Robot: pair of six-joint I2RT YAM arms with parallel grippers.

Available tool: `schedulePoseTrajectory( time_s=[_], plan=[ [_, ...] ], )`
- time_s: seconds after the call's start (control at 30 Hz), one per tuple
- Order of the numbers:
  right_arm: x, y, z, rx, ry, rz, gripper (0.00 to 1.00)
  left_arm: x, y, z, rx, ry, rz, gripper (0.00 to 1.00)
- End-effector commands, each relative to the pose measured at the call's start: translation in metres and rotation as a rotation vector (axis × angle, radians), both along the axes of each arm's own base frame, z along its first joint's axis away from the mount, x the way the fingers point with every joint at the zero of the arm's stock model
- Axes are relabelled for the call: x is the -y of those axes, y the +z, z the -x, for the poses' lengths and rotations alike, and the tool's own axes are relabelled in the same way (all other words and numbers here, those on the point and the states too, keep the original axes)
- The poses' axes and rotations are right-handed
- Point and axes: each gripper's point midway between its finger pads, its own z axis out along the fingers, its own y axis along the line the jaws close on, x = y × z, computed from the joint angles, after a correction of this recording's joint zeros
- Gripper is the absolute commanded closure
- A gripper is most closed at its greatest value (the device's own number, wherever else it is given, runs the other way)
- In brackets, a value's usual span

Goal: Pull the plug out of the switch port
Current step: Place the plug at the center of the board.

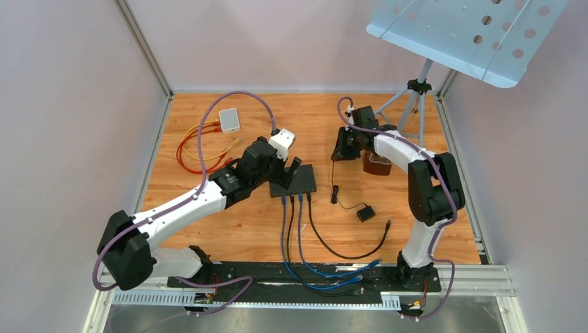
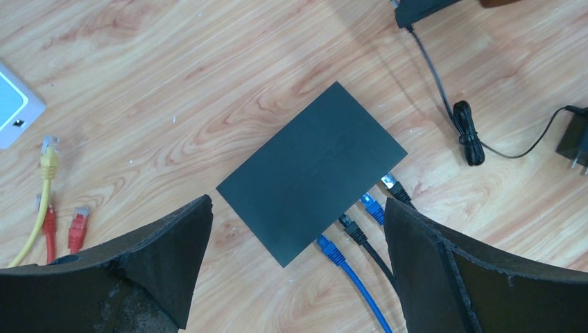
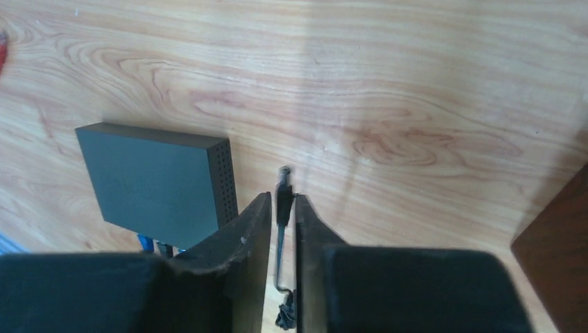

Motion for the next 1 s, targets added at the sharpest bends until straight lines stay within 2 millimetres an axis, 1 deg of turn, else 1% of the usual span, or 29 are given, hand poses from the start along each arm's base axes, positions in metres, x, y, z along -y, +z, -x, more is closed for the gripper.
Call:
schedulePoseTrajectory(
  time_s=[0.0,0.03,0.07,0.1,0.17,0.27,0.33,0.43,0.5,0.57,0.73,0.87,0.97],
  plan=[
    [0.007,0.008,-0.005,0.028,0.008,0.094,0.75,-0.009,0.006,-0.006,0.023,0.056,0.027,0.0],
    [0.009,0.01,0.0,0.033,0.012,0.1,0.62,-0.011,0.003,-0.007,0.017,0.06,0.021,0.0],
    [0.011,0.013,0.004,0.04,0.014,0.103,0.54,-0.011,0.001,-0.007,0.013,0.062,0.018,0.0],
    [0.012,0.021,0.011,0.052,0.017,0.095,0.5,-0.012,0.0,-0.009,0.009,0.066,0.014,0.0],
    [0.01,0.037,0.029,0.072,0.04,0.052,0.48,-0.013,-0.003,-0.011,0.003,0.07,0.009,0.0],
    [0.015,0.049,0.064,0.076,0.028,0.011,0.49,-0.014,-0.007,-0.013,-0.005,0.075,0.008,0.0],
    [0.026,0.045,0.09,0.05,-0.029,0.005,0.51,-0.014,-0.009,-0.015,-0.011,0.076,0.003,0.0],
    [0.047,0.03,0.129,0.004,-0.152,0.012,0.52,-0.014,-0.013,-0.017,-0.017,0.079,-0.004,0.0],
    [0.063,0.016,0.149,-0.034,-0.245,0.039,0.52,-0.015,-0.013,-0.018,-0.018,0.081,-0.005,0.0],
    [0.072,0.006,0.165,-0.065,-0.309,0.045,0.5,-0.015,-0.014,-0.02,-0.016,0.087,-0.005,0.0],
    [0.074,0.0,0.185,-0.121,-0.399,-0.011,0.49,-0.016,-0.014,-0.026,-0.013,0.105,-0.009,0.0],
    [0.079,-0.013,0.195,-0.182,-0.464,0.0,0.48,-0.022,-0.012,-0.028,-0.01,0.138,-0.011,0.0],
    [0.082,-0.025,0.197,-0.214,-0.486,0.023,0.48,-0.025,-0.01,-0.028,-0.006,0.152,-0.002,0.0]
  ],
)
